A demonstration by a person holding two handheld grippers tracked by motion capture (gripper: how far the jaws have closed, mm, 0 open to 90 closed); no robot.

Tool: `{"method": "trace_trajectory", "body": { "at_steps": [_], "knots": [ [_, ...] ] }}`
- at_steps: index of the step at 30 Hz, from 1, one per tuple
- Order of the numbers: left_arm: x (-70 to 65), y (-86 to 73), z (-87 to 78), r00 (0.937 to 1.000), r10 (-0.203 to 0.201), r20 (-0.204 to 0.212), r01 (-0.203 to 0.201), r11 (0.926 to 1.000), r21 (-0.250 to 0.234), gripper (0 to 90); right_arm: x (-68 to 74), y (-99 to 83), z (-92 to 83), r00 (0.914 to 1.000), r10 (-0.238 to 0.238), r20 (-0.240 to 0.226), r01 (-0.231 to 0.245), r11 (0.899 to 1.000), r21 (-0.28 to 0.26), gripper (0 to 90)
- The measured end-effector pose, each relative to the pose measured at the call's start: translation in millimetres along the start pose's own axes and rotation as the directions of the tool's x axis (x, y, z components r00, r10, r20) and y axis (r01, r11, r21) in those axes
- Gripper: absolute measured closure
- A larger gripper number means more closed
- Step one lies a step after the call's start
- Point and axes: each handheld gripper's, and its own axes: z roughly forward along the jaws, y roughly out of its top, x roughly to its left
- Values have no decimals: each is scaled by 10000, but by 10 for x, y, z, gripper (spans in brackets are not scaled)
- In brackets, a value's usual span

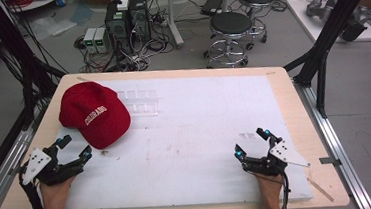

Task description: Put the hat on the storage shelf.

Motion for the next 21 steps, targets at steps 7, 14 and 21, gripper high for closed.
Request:
{"method": "trace_trajectory", "body": {
  "at_steps": [7,14,21],
  "knots": [
    [-2,2,4,10000,48,35,-48,10000,61,162,-7,0,0,10000,15,48,-15,10000,-29,32],
    [-4,5,14,9999,48,108,-50,9999,125,161,-9,2,1,9999,69,77,-69,10000,29,32],
    [-1,7,17,9999,40,113,-42,9998,168,161,-6,1,3,10000,49,75,-49,10000,6,32]
  ]
}}
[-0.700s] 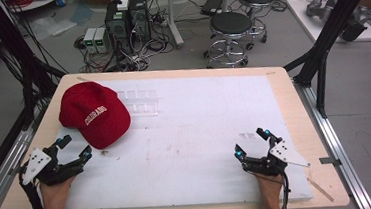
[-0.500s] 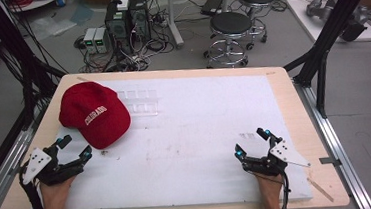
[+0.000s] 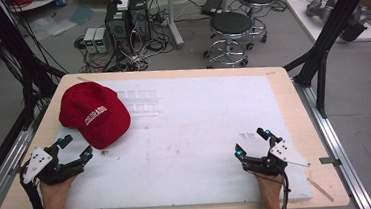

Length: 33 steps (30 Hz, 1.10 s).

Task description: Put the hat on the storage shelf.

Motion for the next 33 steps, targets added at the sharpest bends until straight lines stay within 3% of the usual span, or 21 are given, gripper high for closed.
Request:
{"method": "trace_trajectory", "body": {
  "at_steps": [12,13,16,19,26,33],
  "knots": [
    [26,10,8,9998,-168,100,167,9997,165,160,-9,3,9,10000,35,-8,-35,10000,61,32],
    [41,26,12,10000,30,55,-32,9992,394,160,-8,4,9,10000,39,-6,-39,10000,65,32],
    [75,60,2,9999,109,-20,-108,9987,502,160,-7,5,10,10000,36,6,-36,10000,88,32],
    [147,152,-8,10000,19,-34,-18,9990,449,160,-9,5,14,10000,21,15,-21,10000,81,33],
    [299,489,24,9989,471,40,-473,9966,679,158,1,5,10,10000,71,5,-71,9999,153,33],
    [461,720,128,9970,645,431,-702,9866,1470,149,1,5,11,10000,10,-16,-9,9999,147,33]
  ]
}}
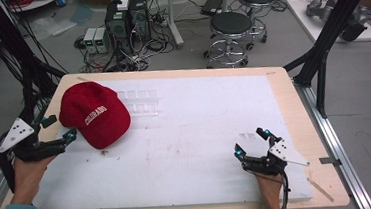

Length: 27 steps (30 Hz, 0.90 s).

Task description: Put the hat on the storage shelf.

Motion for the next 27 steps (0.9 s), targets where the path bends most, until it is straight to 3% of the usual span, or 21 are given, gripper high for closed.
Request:
{"method": "trace_trajectory", "body": {
  "at_steps": [5,13,27],
  "knots": [
    [172,112,49,9997,-82,211,75,9995,306,147,0,0,-1,10000,-57,-48,57,10000,-32,33],
    [440,259,151,9999,-146,55,141,9968,789,147,0,-1,-5,10000,42,-49,-42,10000,-26,32],
    [840,452,437,9977,-563,375,480,9796,1951,140,-1,-1,-2,10000,6,-44,-6,10000,-19,33]
  ]
}}
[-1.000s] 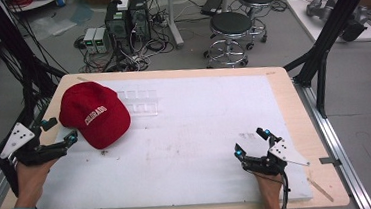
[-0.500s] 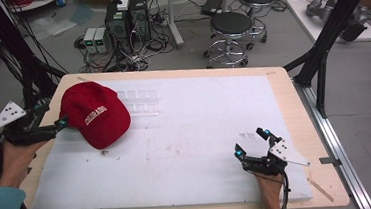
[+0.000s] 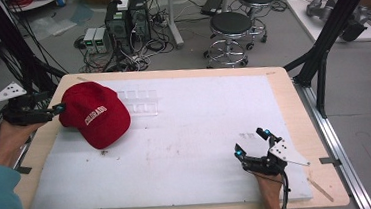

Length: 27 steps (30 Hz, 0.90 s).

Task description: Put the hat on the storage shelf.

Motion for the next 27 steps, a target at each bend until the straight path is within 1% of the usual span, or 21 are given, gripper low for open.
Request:
{"method": "trace_trajectory", "body": {
  "at_steps": [4,6,7,10,11,13,15,18,20,21,24,27],
  "knots": [
    [86,37,63,10000,39,3,-39,9995,323,140,-2,1,5,10000,-39,16,39,10000,7,34],
    [121,42,107,10000,-47,66,45,9996,292,140,-2,1,4,10000,-36,25,36,10000,19,39],
    [133,41,124,9999,-79,78,77,9994,351,140,-1,1,6,10000,-42,27,42,10000,17,41],
    [165,13,202,9997,-100,224,85,9979,643,140,-1,2,6,10000,-42,41,42,10000,24,42],
    [188,-3,229,9997,-68,238,48,9967,810,140,-1,1,6,10000,-33,47,33,10000,25,42],
    [215,-29,264,9994,-212,267,188,9959,890,140,-1,1,6,10000,-40,49,40,10000,14,42],
    [240,-61,306,9991,-198,364,158,9942,1067,140,0,1,7,10000,-47,55,47,10000,15,42],
    [261,-80,349,9990,-251,375,210,9941,1068,140,0,1,7,10000,-46,61,46,10000,19,42],
    [267,-100,386,9991,-230,364,186,9931,1158,140,0,1,6,10000,-24,62,23,10000,18,42],
    [275,-118,409,9989,-271,388,219,9914,1291,140,-1,1,6,10000,-32,60,32,10000,21,42],
    [288,-149,453,9975,-484,518,403,9884,1467,140,-1,2,6,10000,-50,67,49,10000,17,42],
    [299,-161,474,9965,-635,535,548,9870,1513,140,0,2,6,10000,-55,69,55,10000,17,42]
  ]
}}
